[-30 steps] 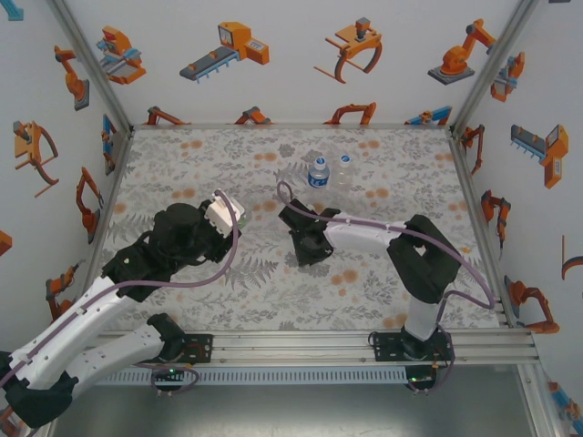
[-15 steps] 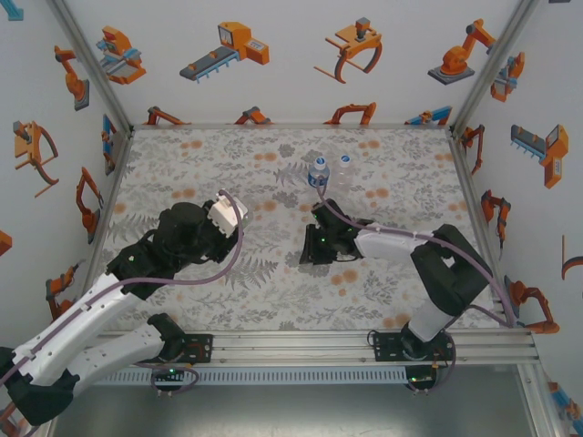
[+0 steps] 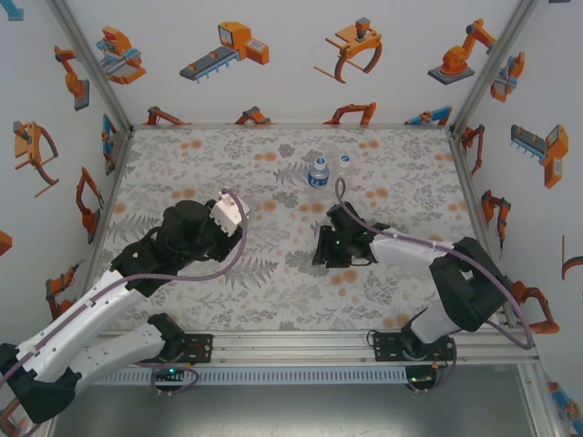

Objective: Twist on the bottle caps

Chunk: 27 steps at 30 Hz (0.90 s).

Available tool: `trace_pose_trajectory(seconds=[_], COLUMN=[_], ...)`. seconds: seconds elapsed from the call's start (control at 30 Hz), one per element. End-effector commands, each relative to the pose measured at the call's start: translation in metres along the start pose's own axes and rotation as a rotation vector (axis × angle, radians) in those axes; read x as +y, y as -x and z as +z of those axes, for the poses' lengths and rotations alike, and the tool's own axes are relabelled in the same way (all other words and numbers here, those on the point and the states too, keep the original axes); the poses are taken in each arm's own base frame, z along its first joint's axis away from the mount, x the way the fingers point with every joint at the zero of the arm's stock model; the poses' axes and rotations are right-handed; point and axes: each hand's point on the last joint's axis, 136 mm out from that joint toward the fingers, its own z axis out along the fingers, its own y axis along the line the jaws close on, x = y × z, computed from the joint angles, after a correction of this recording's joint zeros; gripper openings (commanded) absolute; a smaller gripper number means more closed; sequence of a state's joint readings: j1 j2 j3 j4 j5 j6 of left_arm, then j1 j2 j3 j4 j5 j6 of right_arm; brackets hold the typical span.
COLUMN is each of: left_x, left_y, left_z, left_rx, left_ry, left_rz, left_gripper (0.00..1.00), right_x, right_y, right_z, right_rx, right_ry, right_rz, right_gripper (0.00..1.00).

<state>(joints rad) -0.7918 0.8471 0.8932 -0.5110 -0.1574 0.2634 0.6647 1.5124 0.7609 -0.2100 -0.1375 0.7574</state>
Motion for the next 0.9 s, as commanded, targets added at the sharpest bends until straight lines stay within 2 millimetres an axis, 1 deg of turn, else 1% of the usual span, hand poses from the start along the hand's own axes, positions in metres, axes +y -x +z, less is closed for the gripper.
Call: trace_pose_trajectory(seconds=[0.0, 0.13, 0.23, 0.4, 0.6, 0.7, 0.87], left_x=[0.000, 0.001, 0.001, 0.000, 0.000, 0.000, 0.001], left_y=[0.004, 0.004, 0.003, 0.004, 0.003, 0.003, 0.003], left_z=[-0.001, -0.001, -0.002, -0.002, -0.003, -0.005, -0.005], left_rx=[-0.020, -0.018, -0.018, -0.020, -0.017, -0.022, -0.024], left_ry=[-0.004, -0.001, -0.003, -0.005, -0.009, -0.007, -0.006], left_rz=[-0.002, -0.002, -0.004, -0.004, -0.007, -0.012, -0.012], left_gripper=[0.11, 0.11, 0.11, 0.11, 0.11, 0.12, 0.12], right_x=[0.005, 0.018, 0.032, 0.043, 0.050, 0.049, 0.049], right_y=[0.013, 0.015, 0.012, 0.009, 0.002, -0.002, -0.007], right_z=[-0.019, -0.023, -0.020, -0.012, 0.004, 0.013, 0.020], right_rx=[-0.034, -0.037, -0.027, 0.004, 0.043, 0.063, 0.083], right_ry=[-0.102, -0.152, -0.147, -0.202, -0.209, -0.213, -0.208], right_rz=[-0.117, -0.245, -0.341, -0.445, -0.470, -0.465, -0.450], right_gripper=[0.43, 0.43, 0.44, 0.47, 0.47, 0.47, 0.46])
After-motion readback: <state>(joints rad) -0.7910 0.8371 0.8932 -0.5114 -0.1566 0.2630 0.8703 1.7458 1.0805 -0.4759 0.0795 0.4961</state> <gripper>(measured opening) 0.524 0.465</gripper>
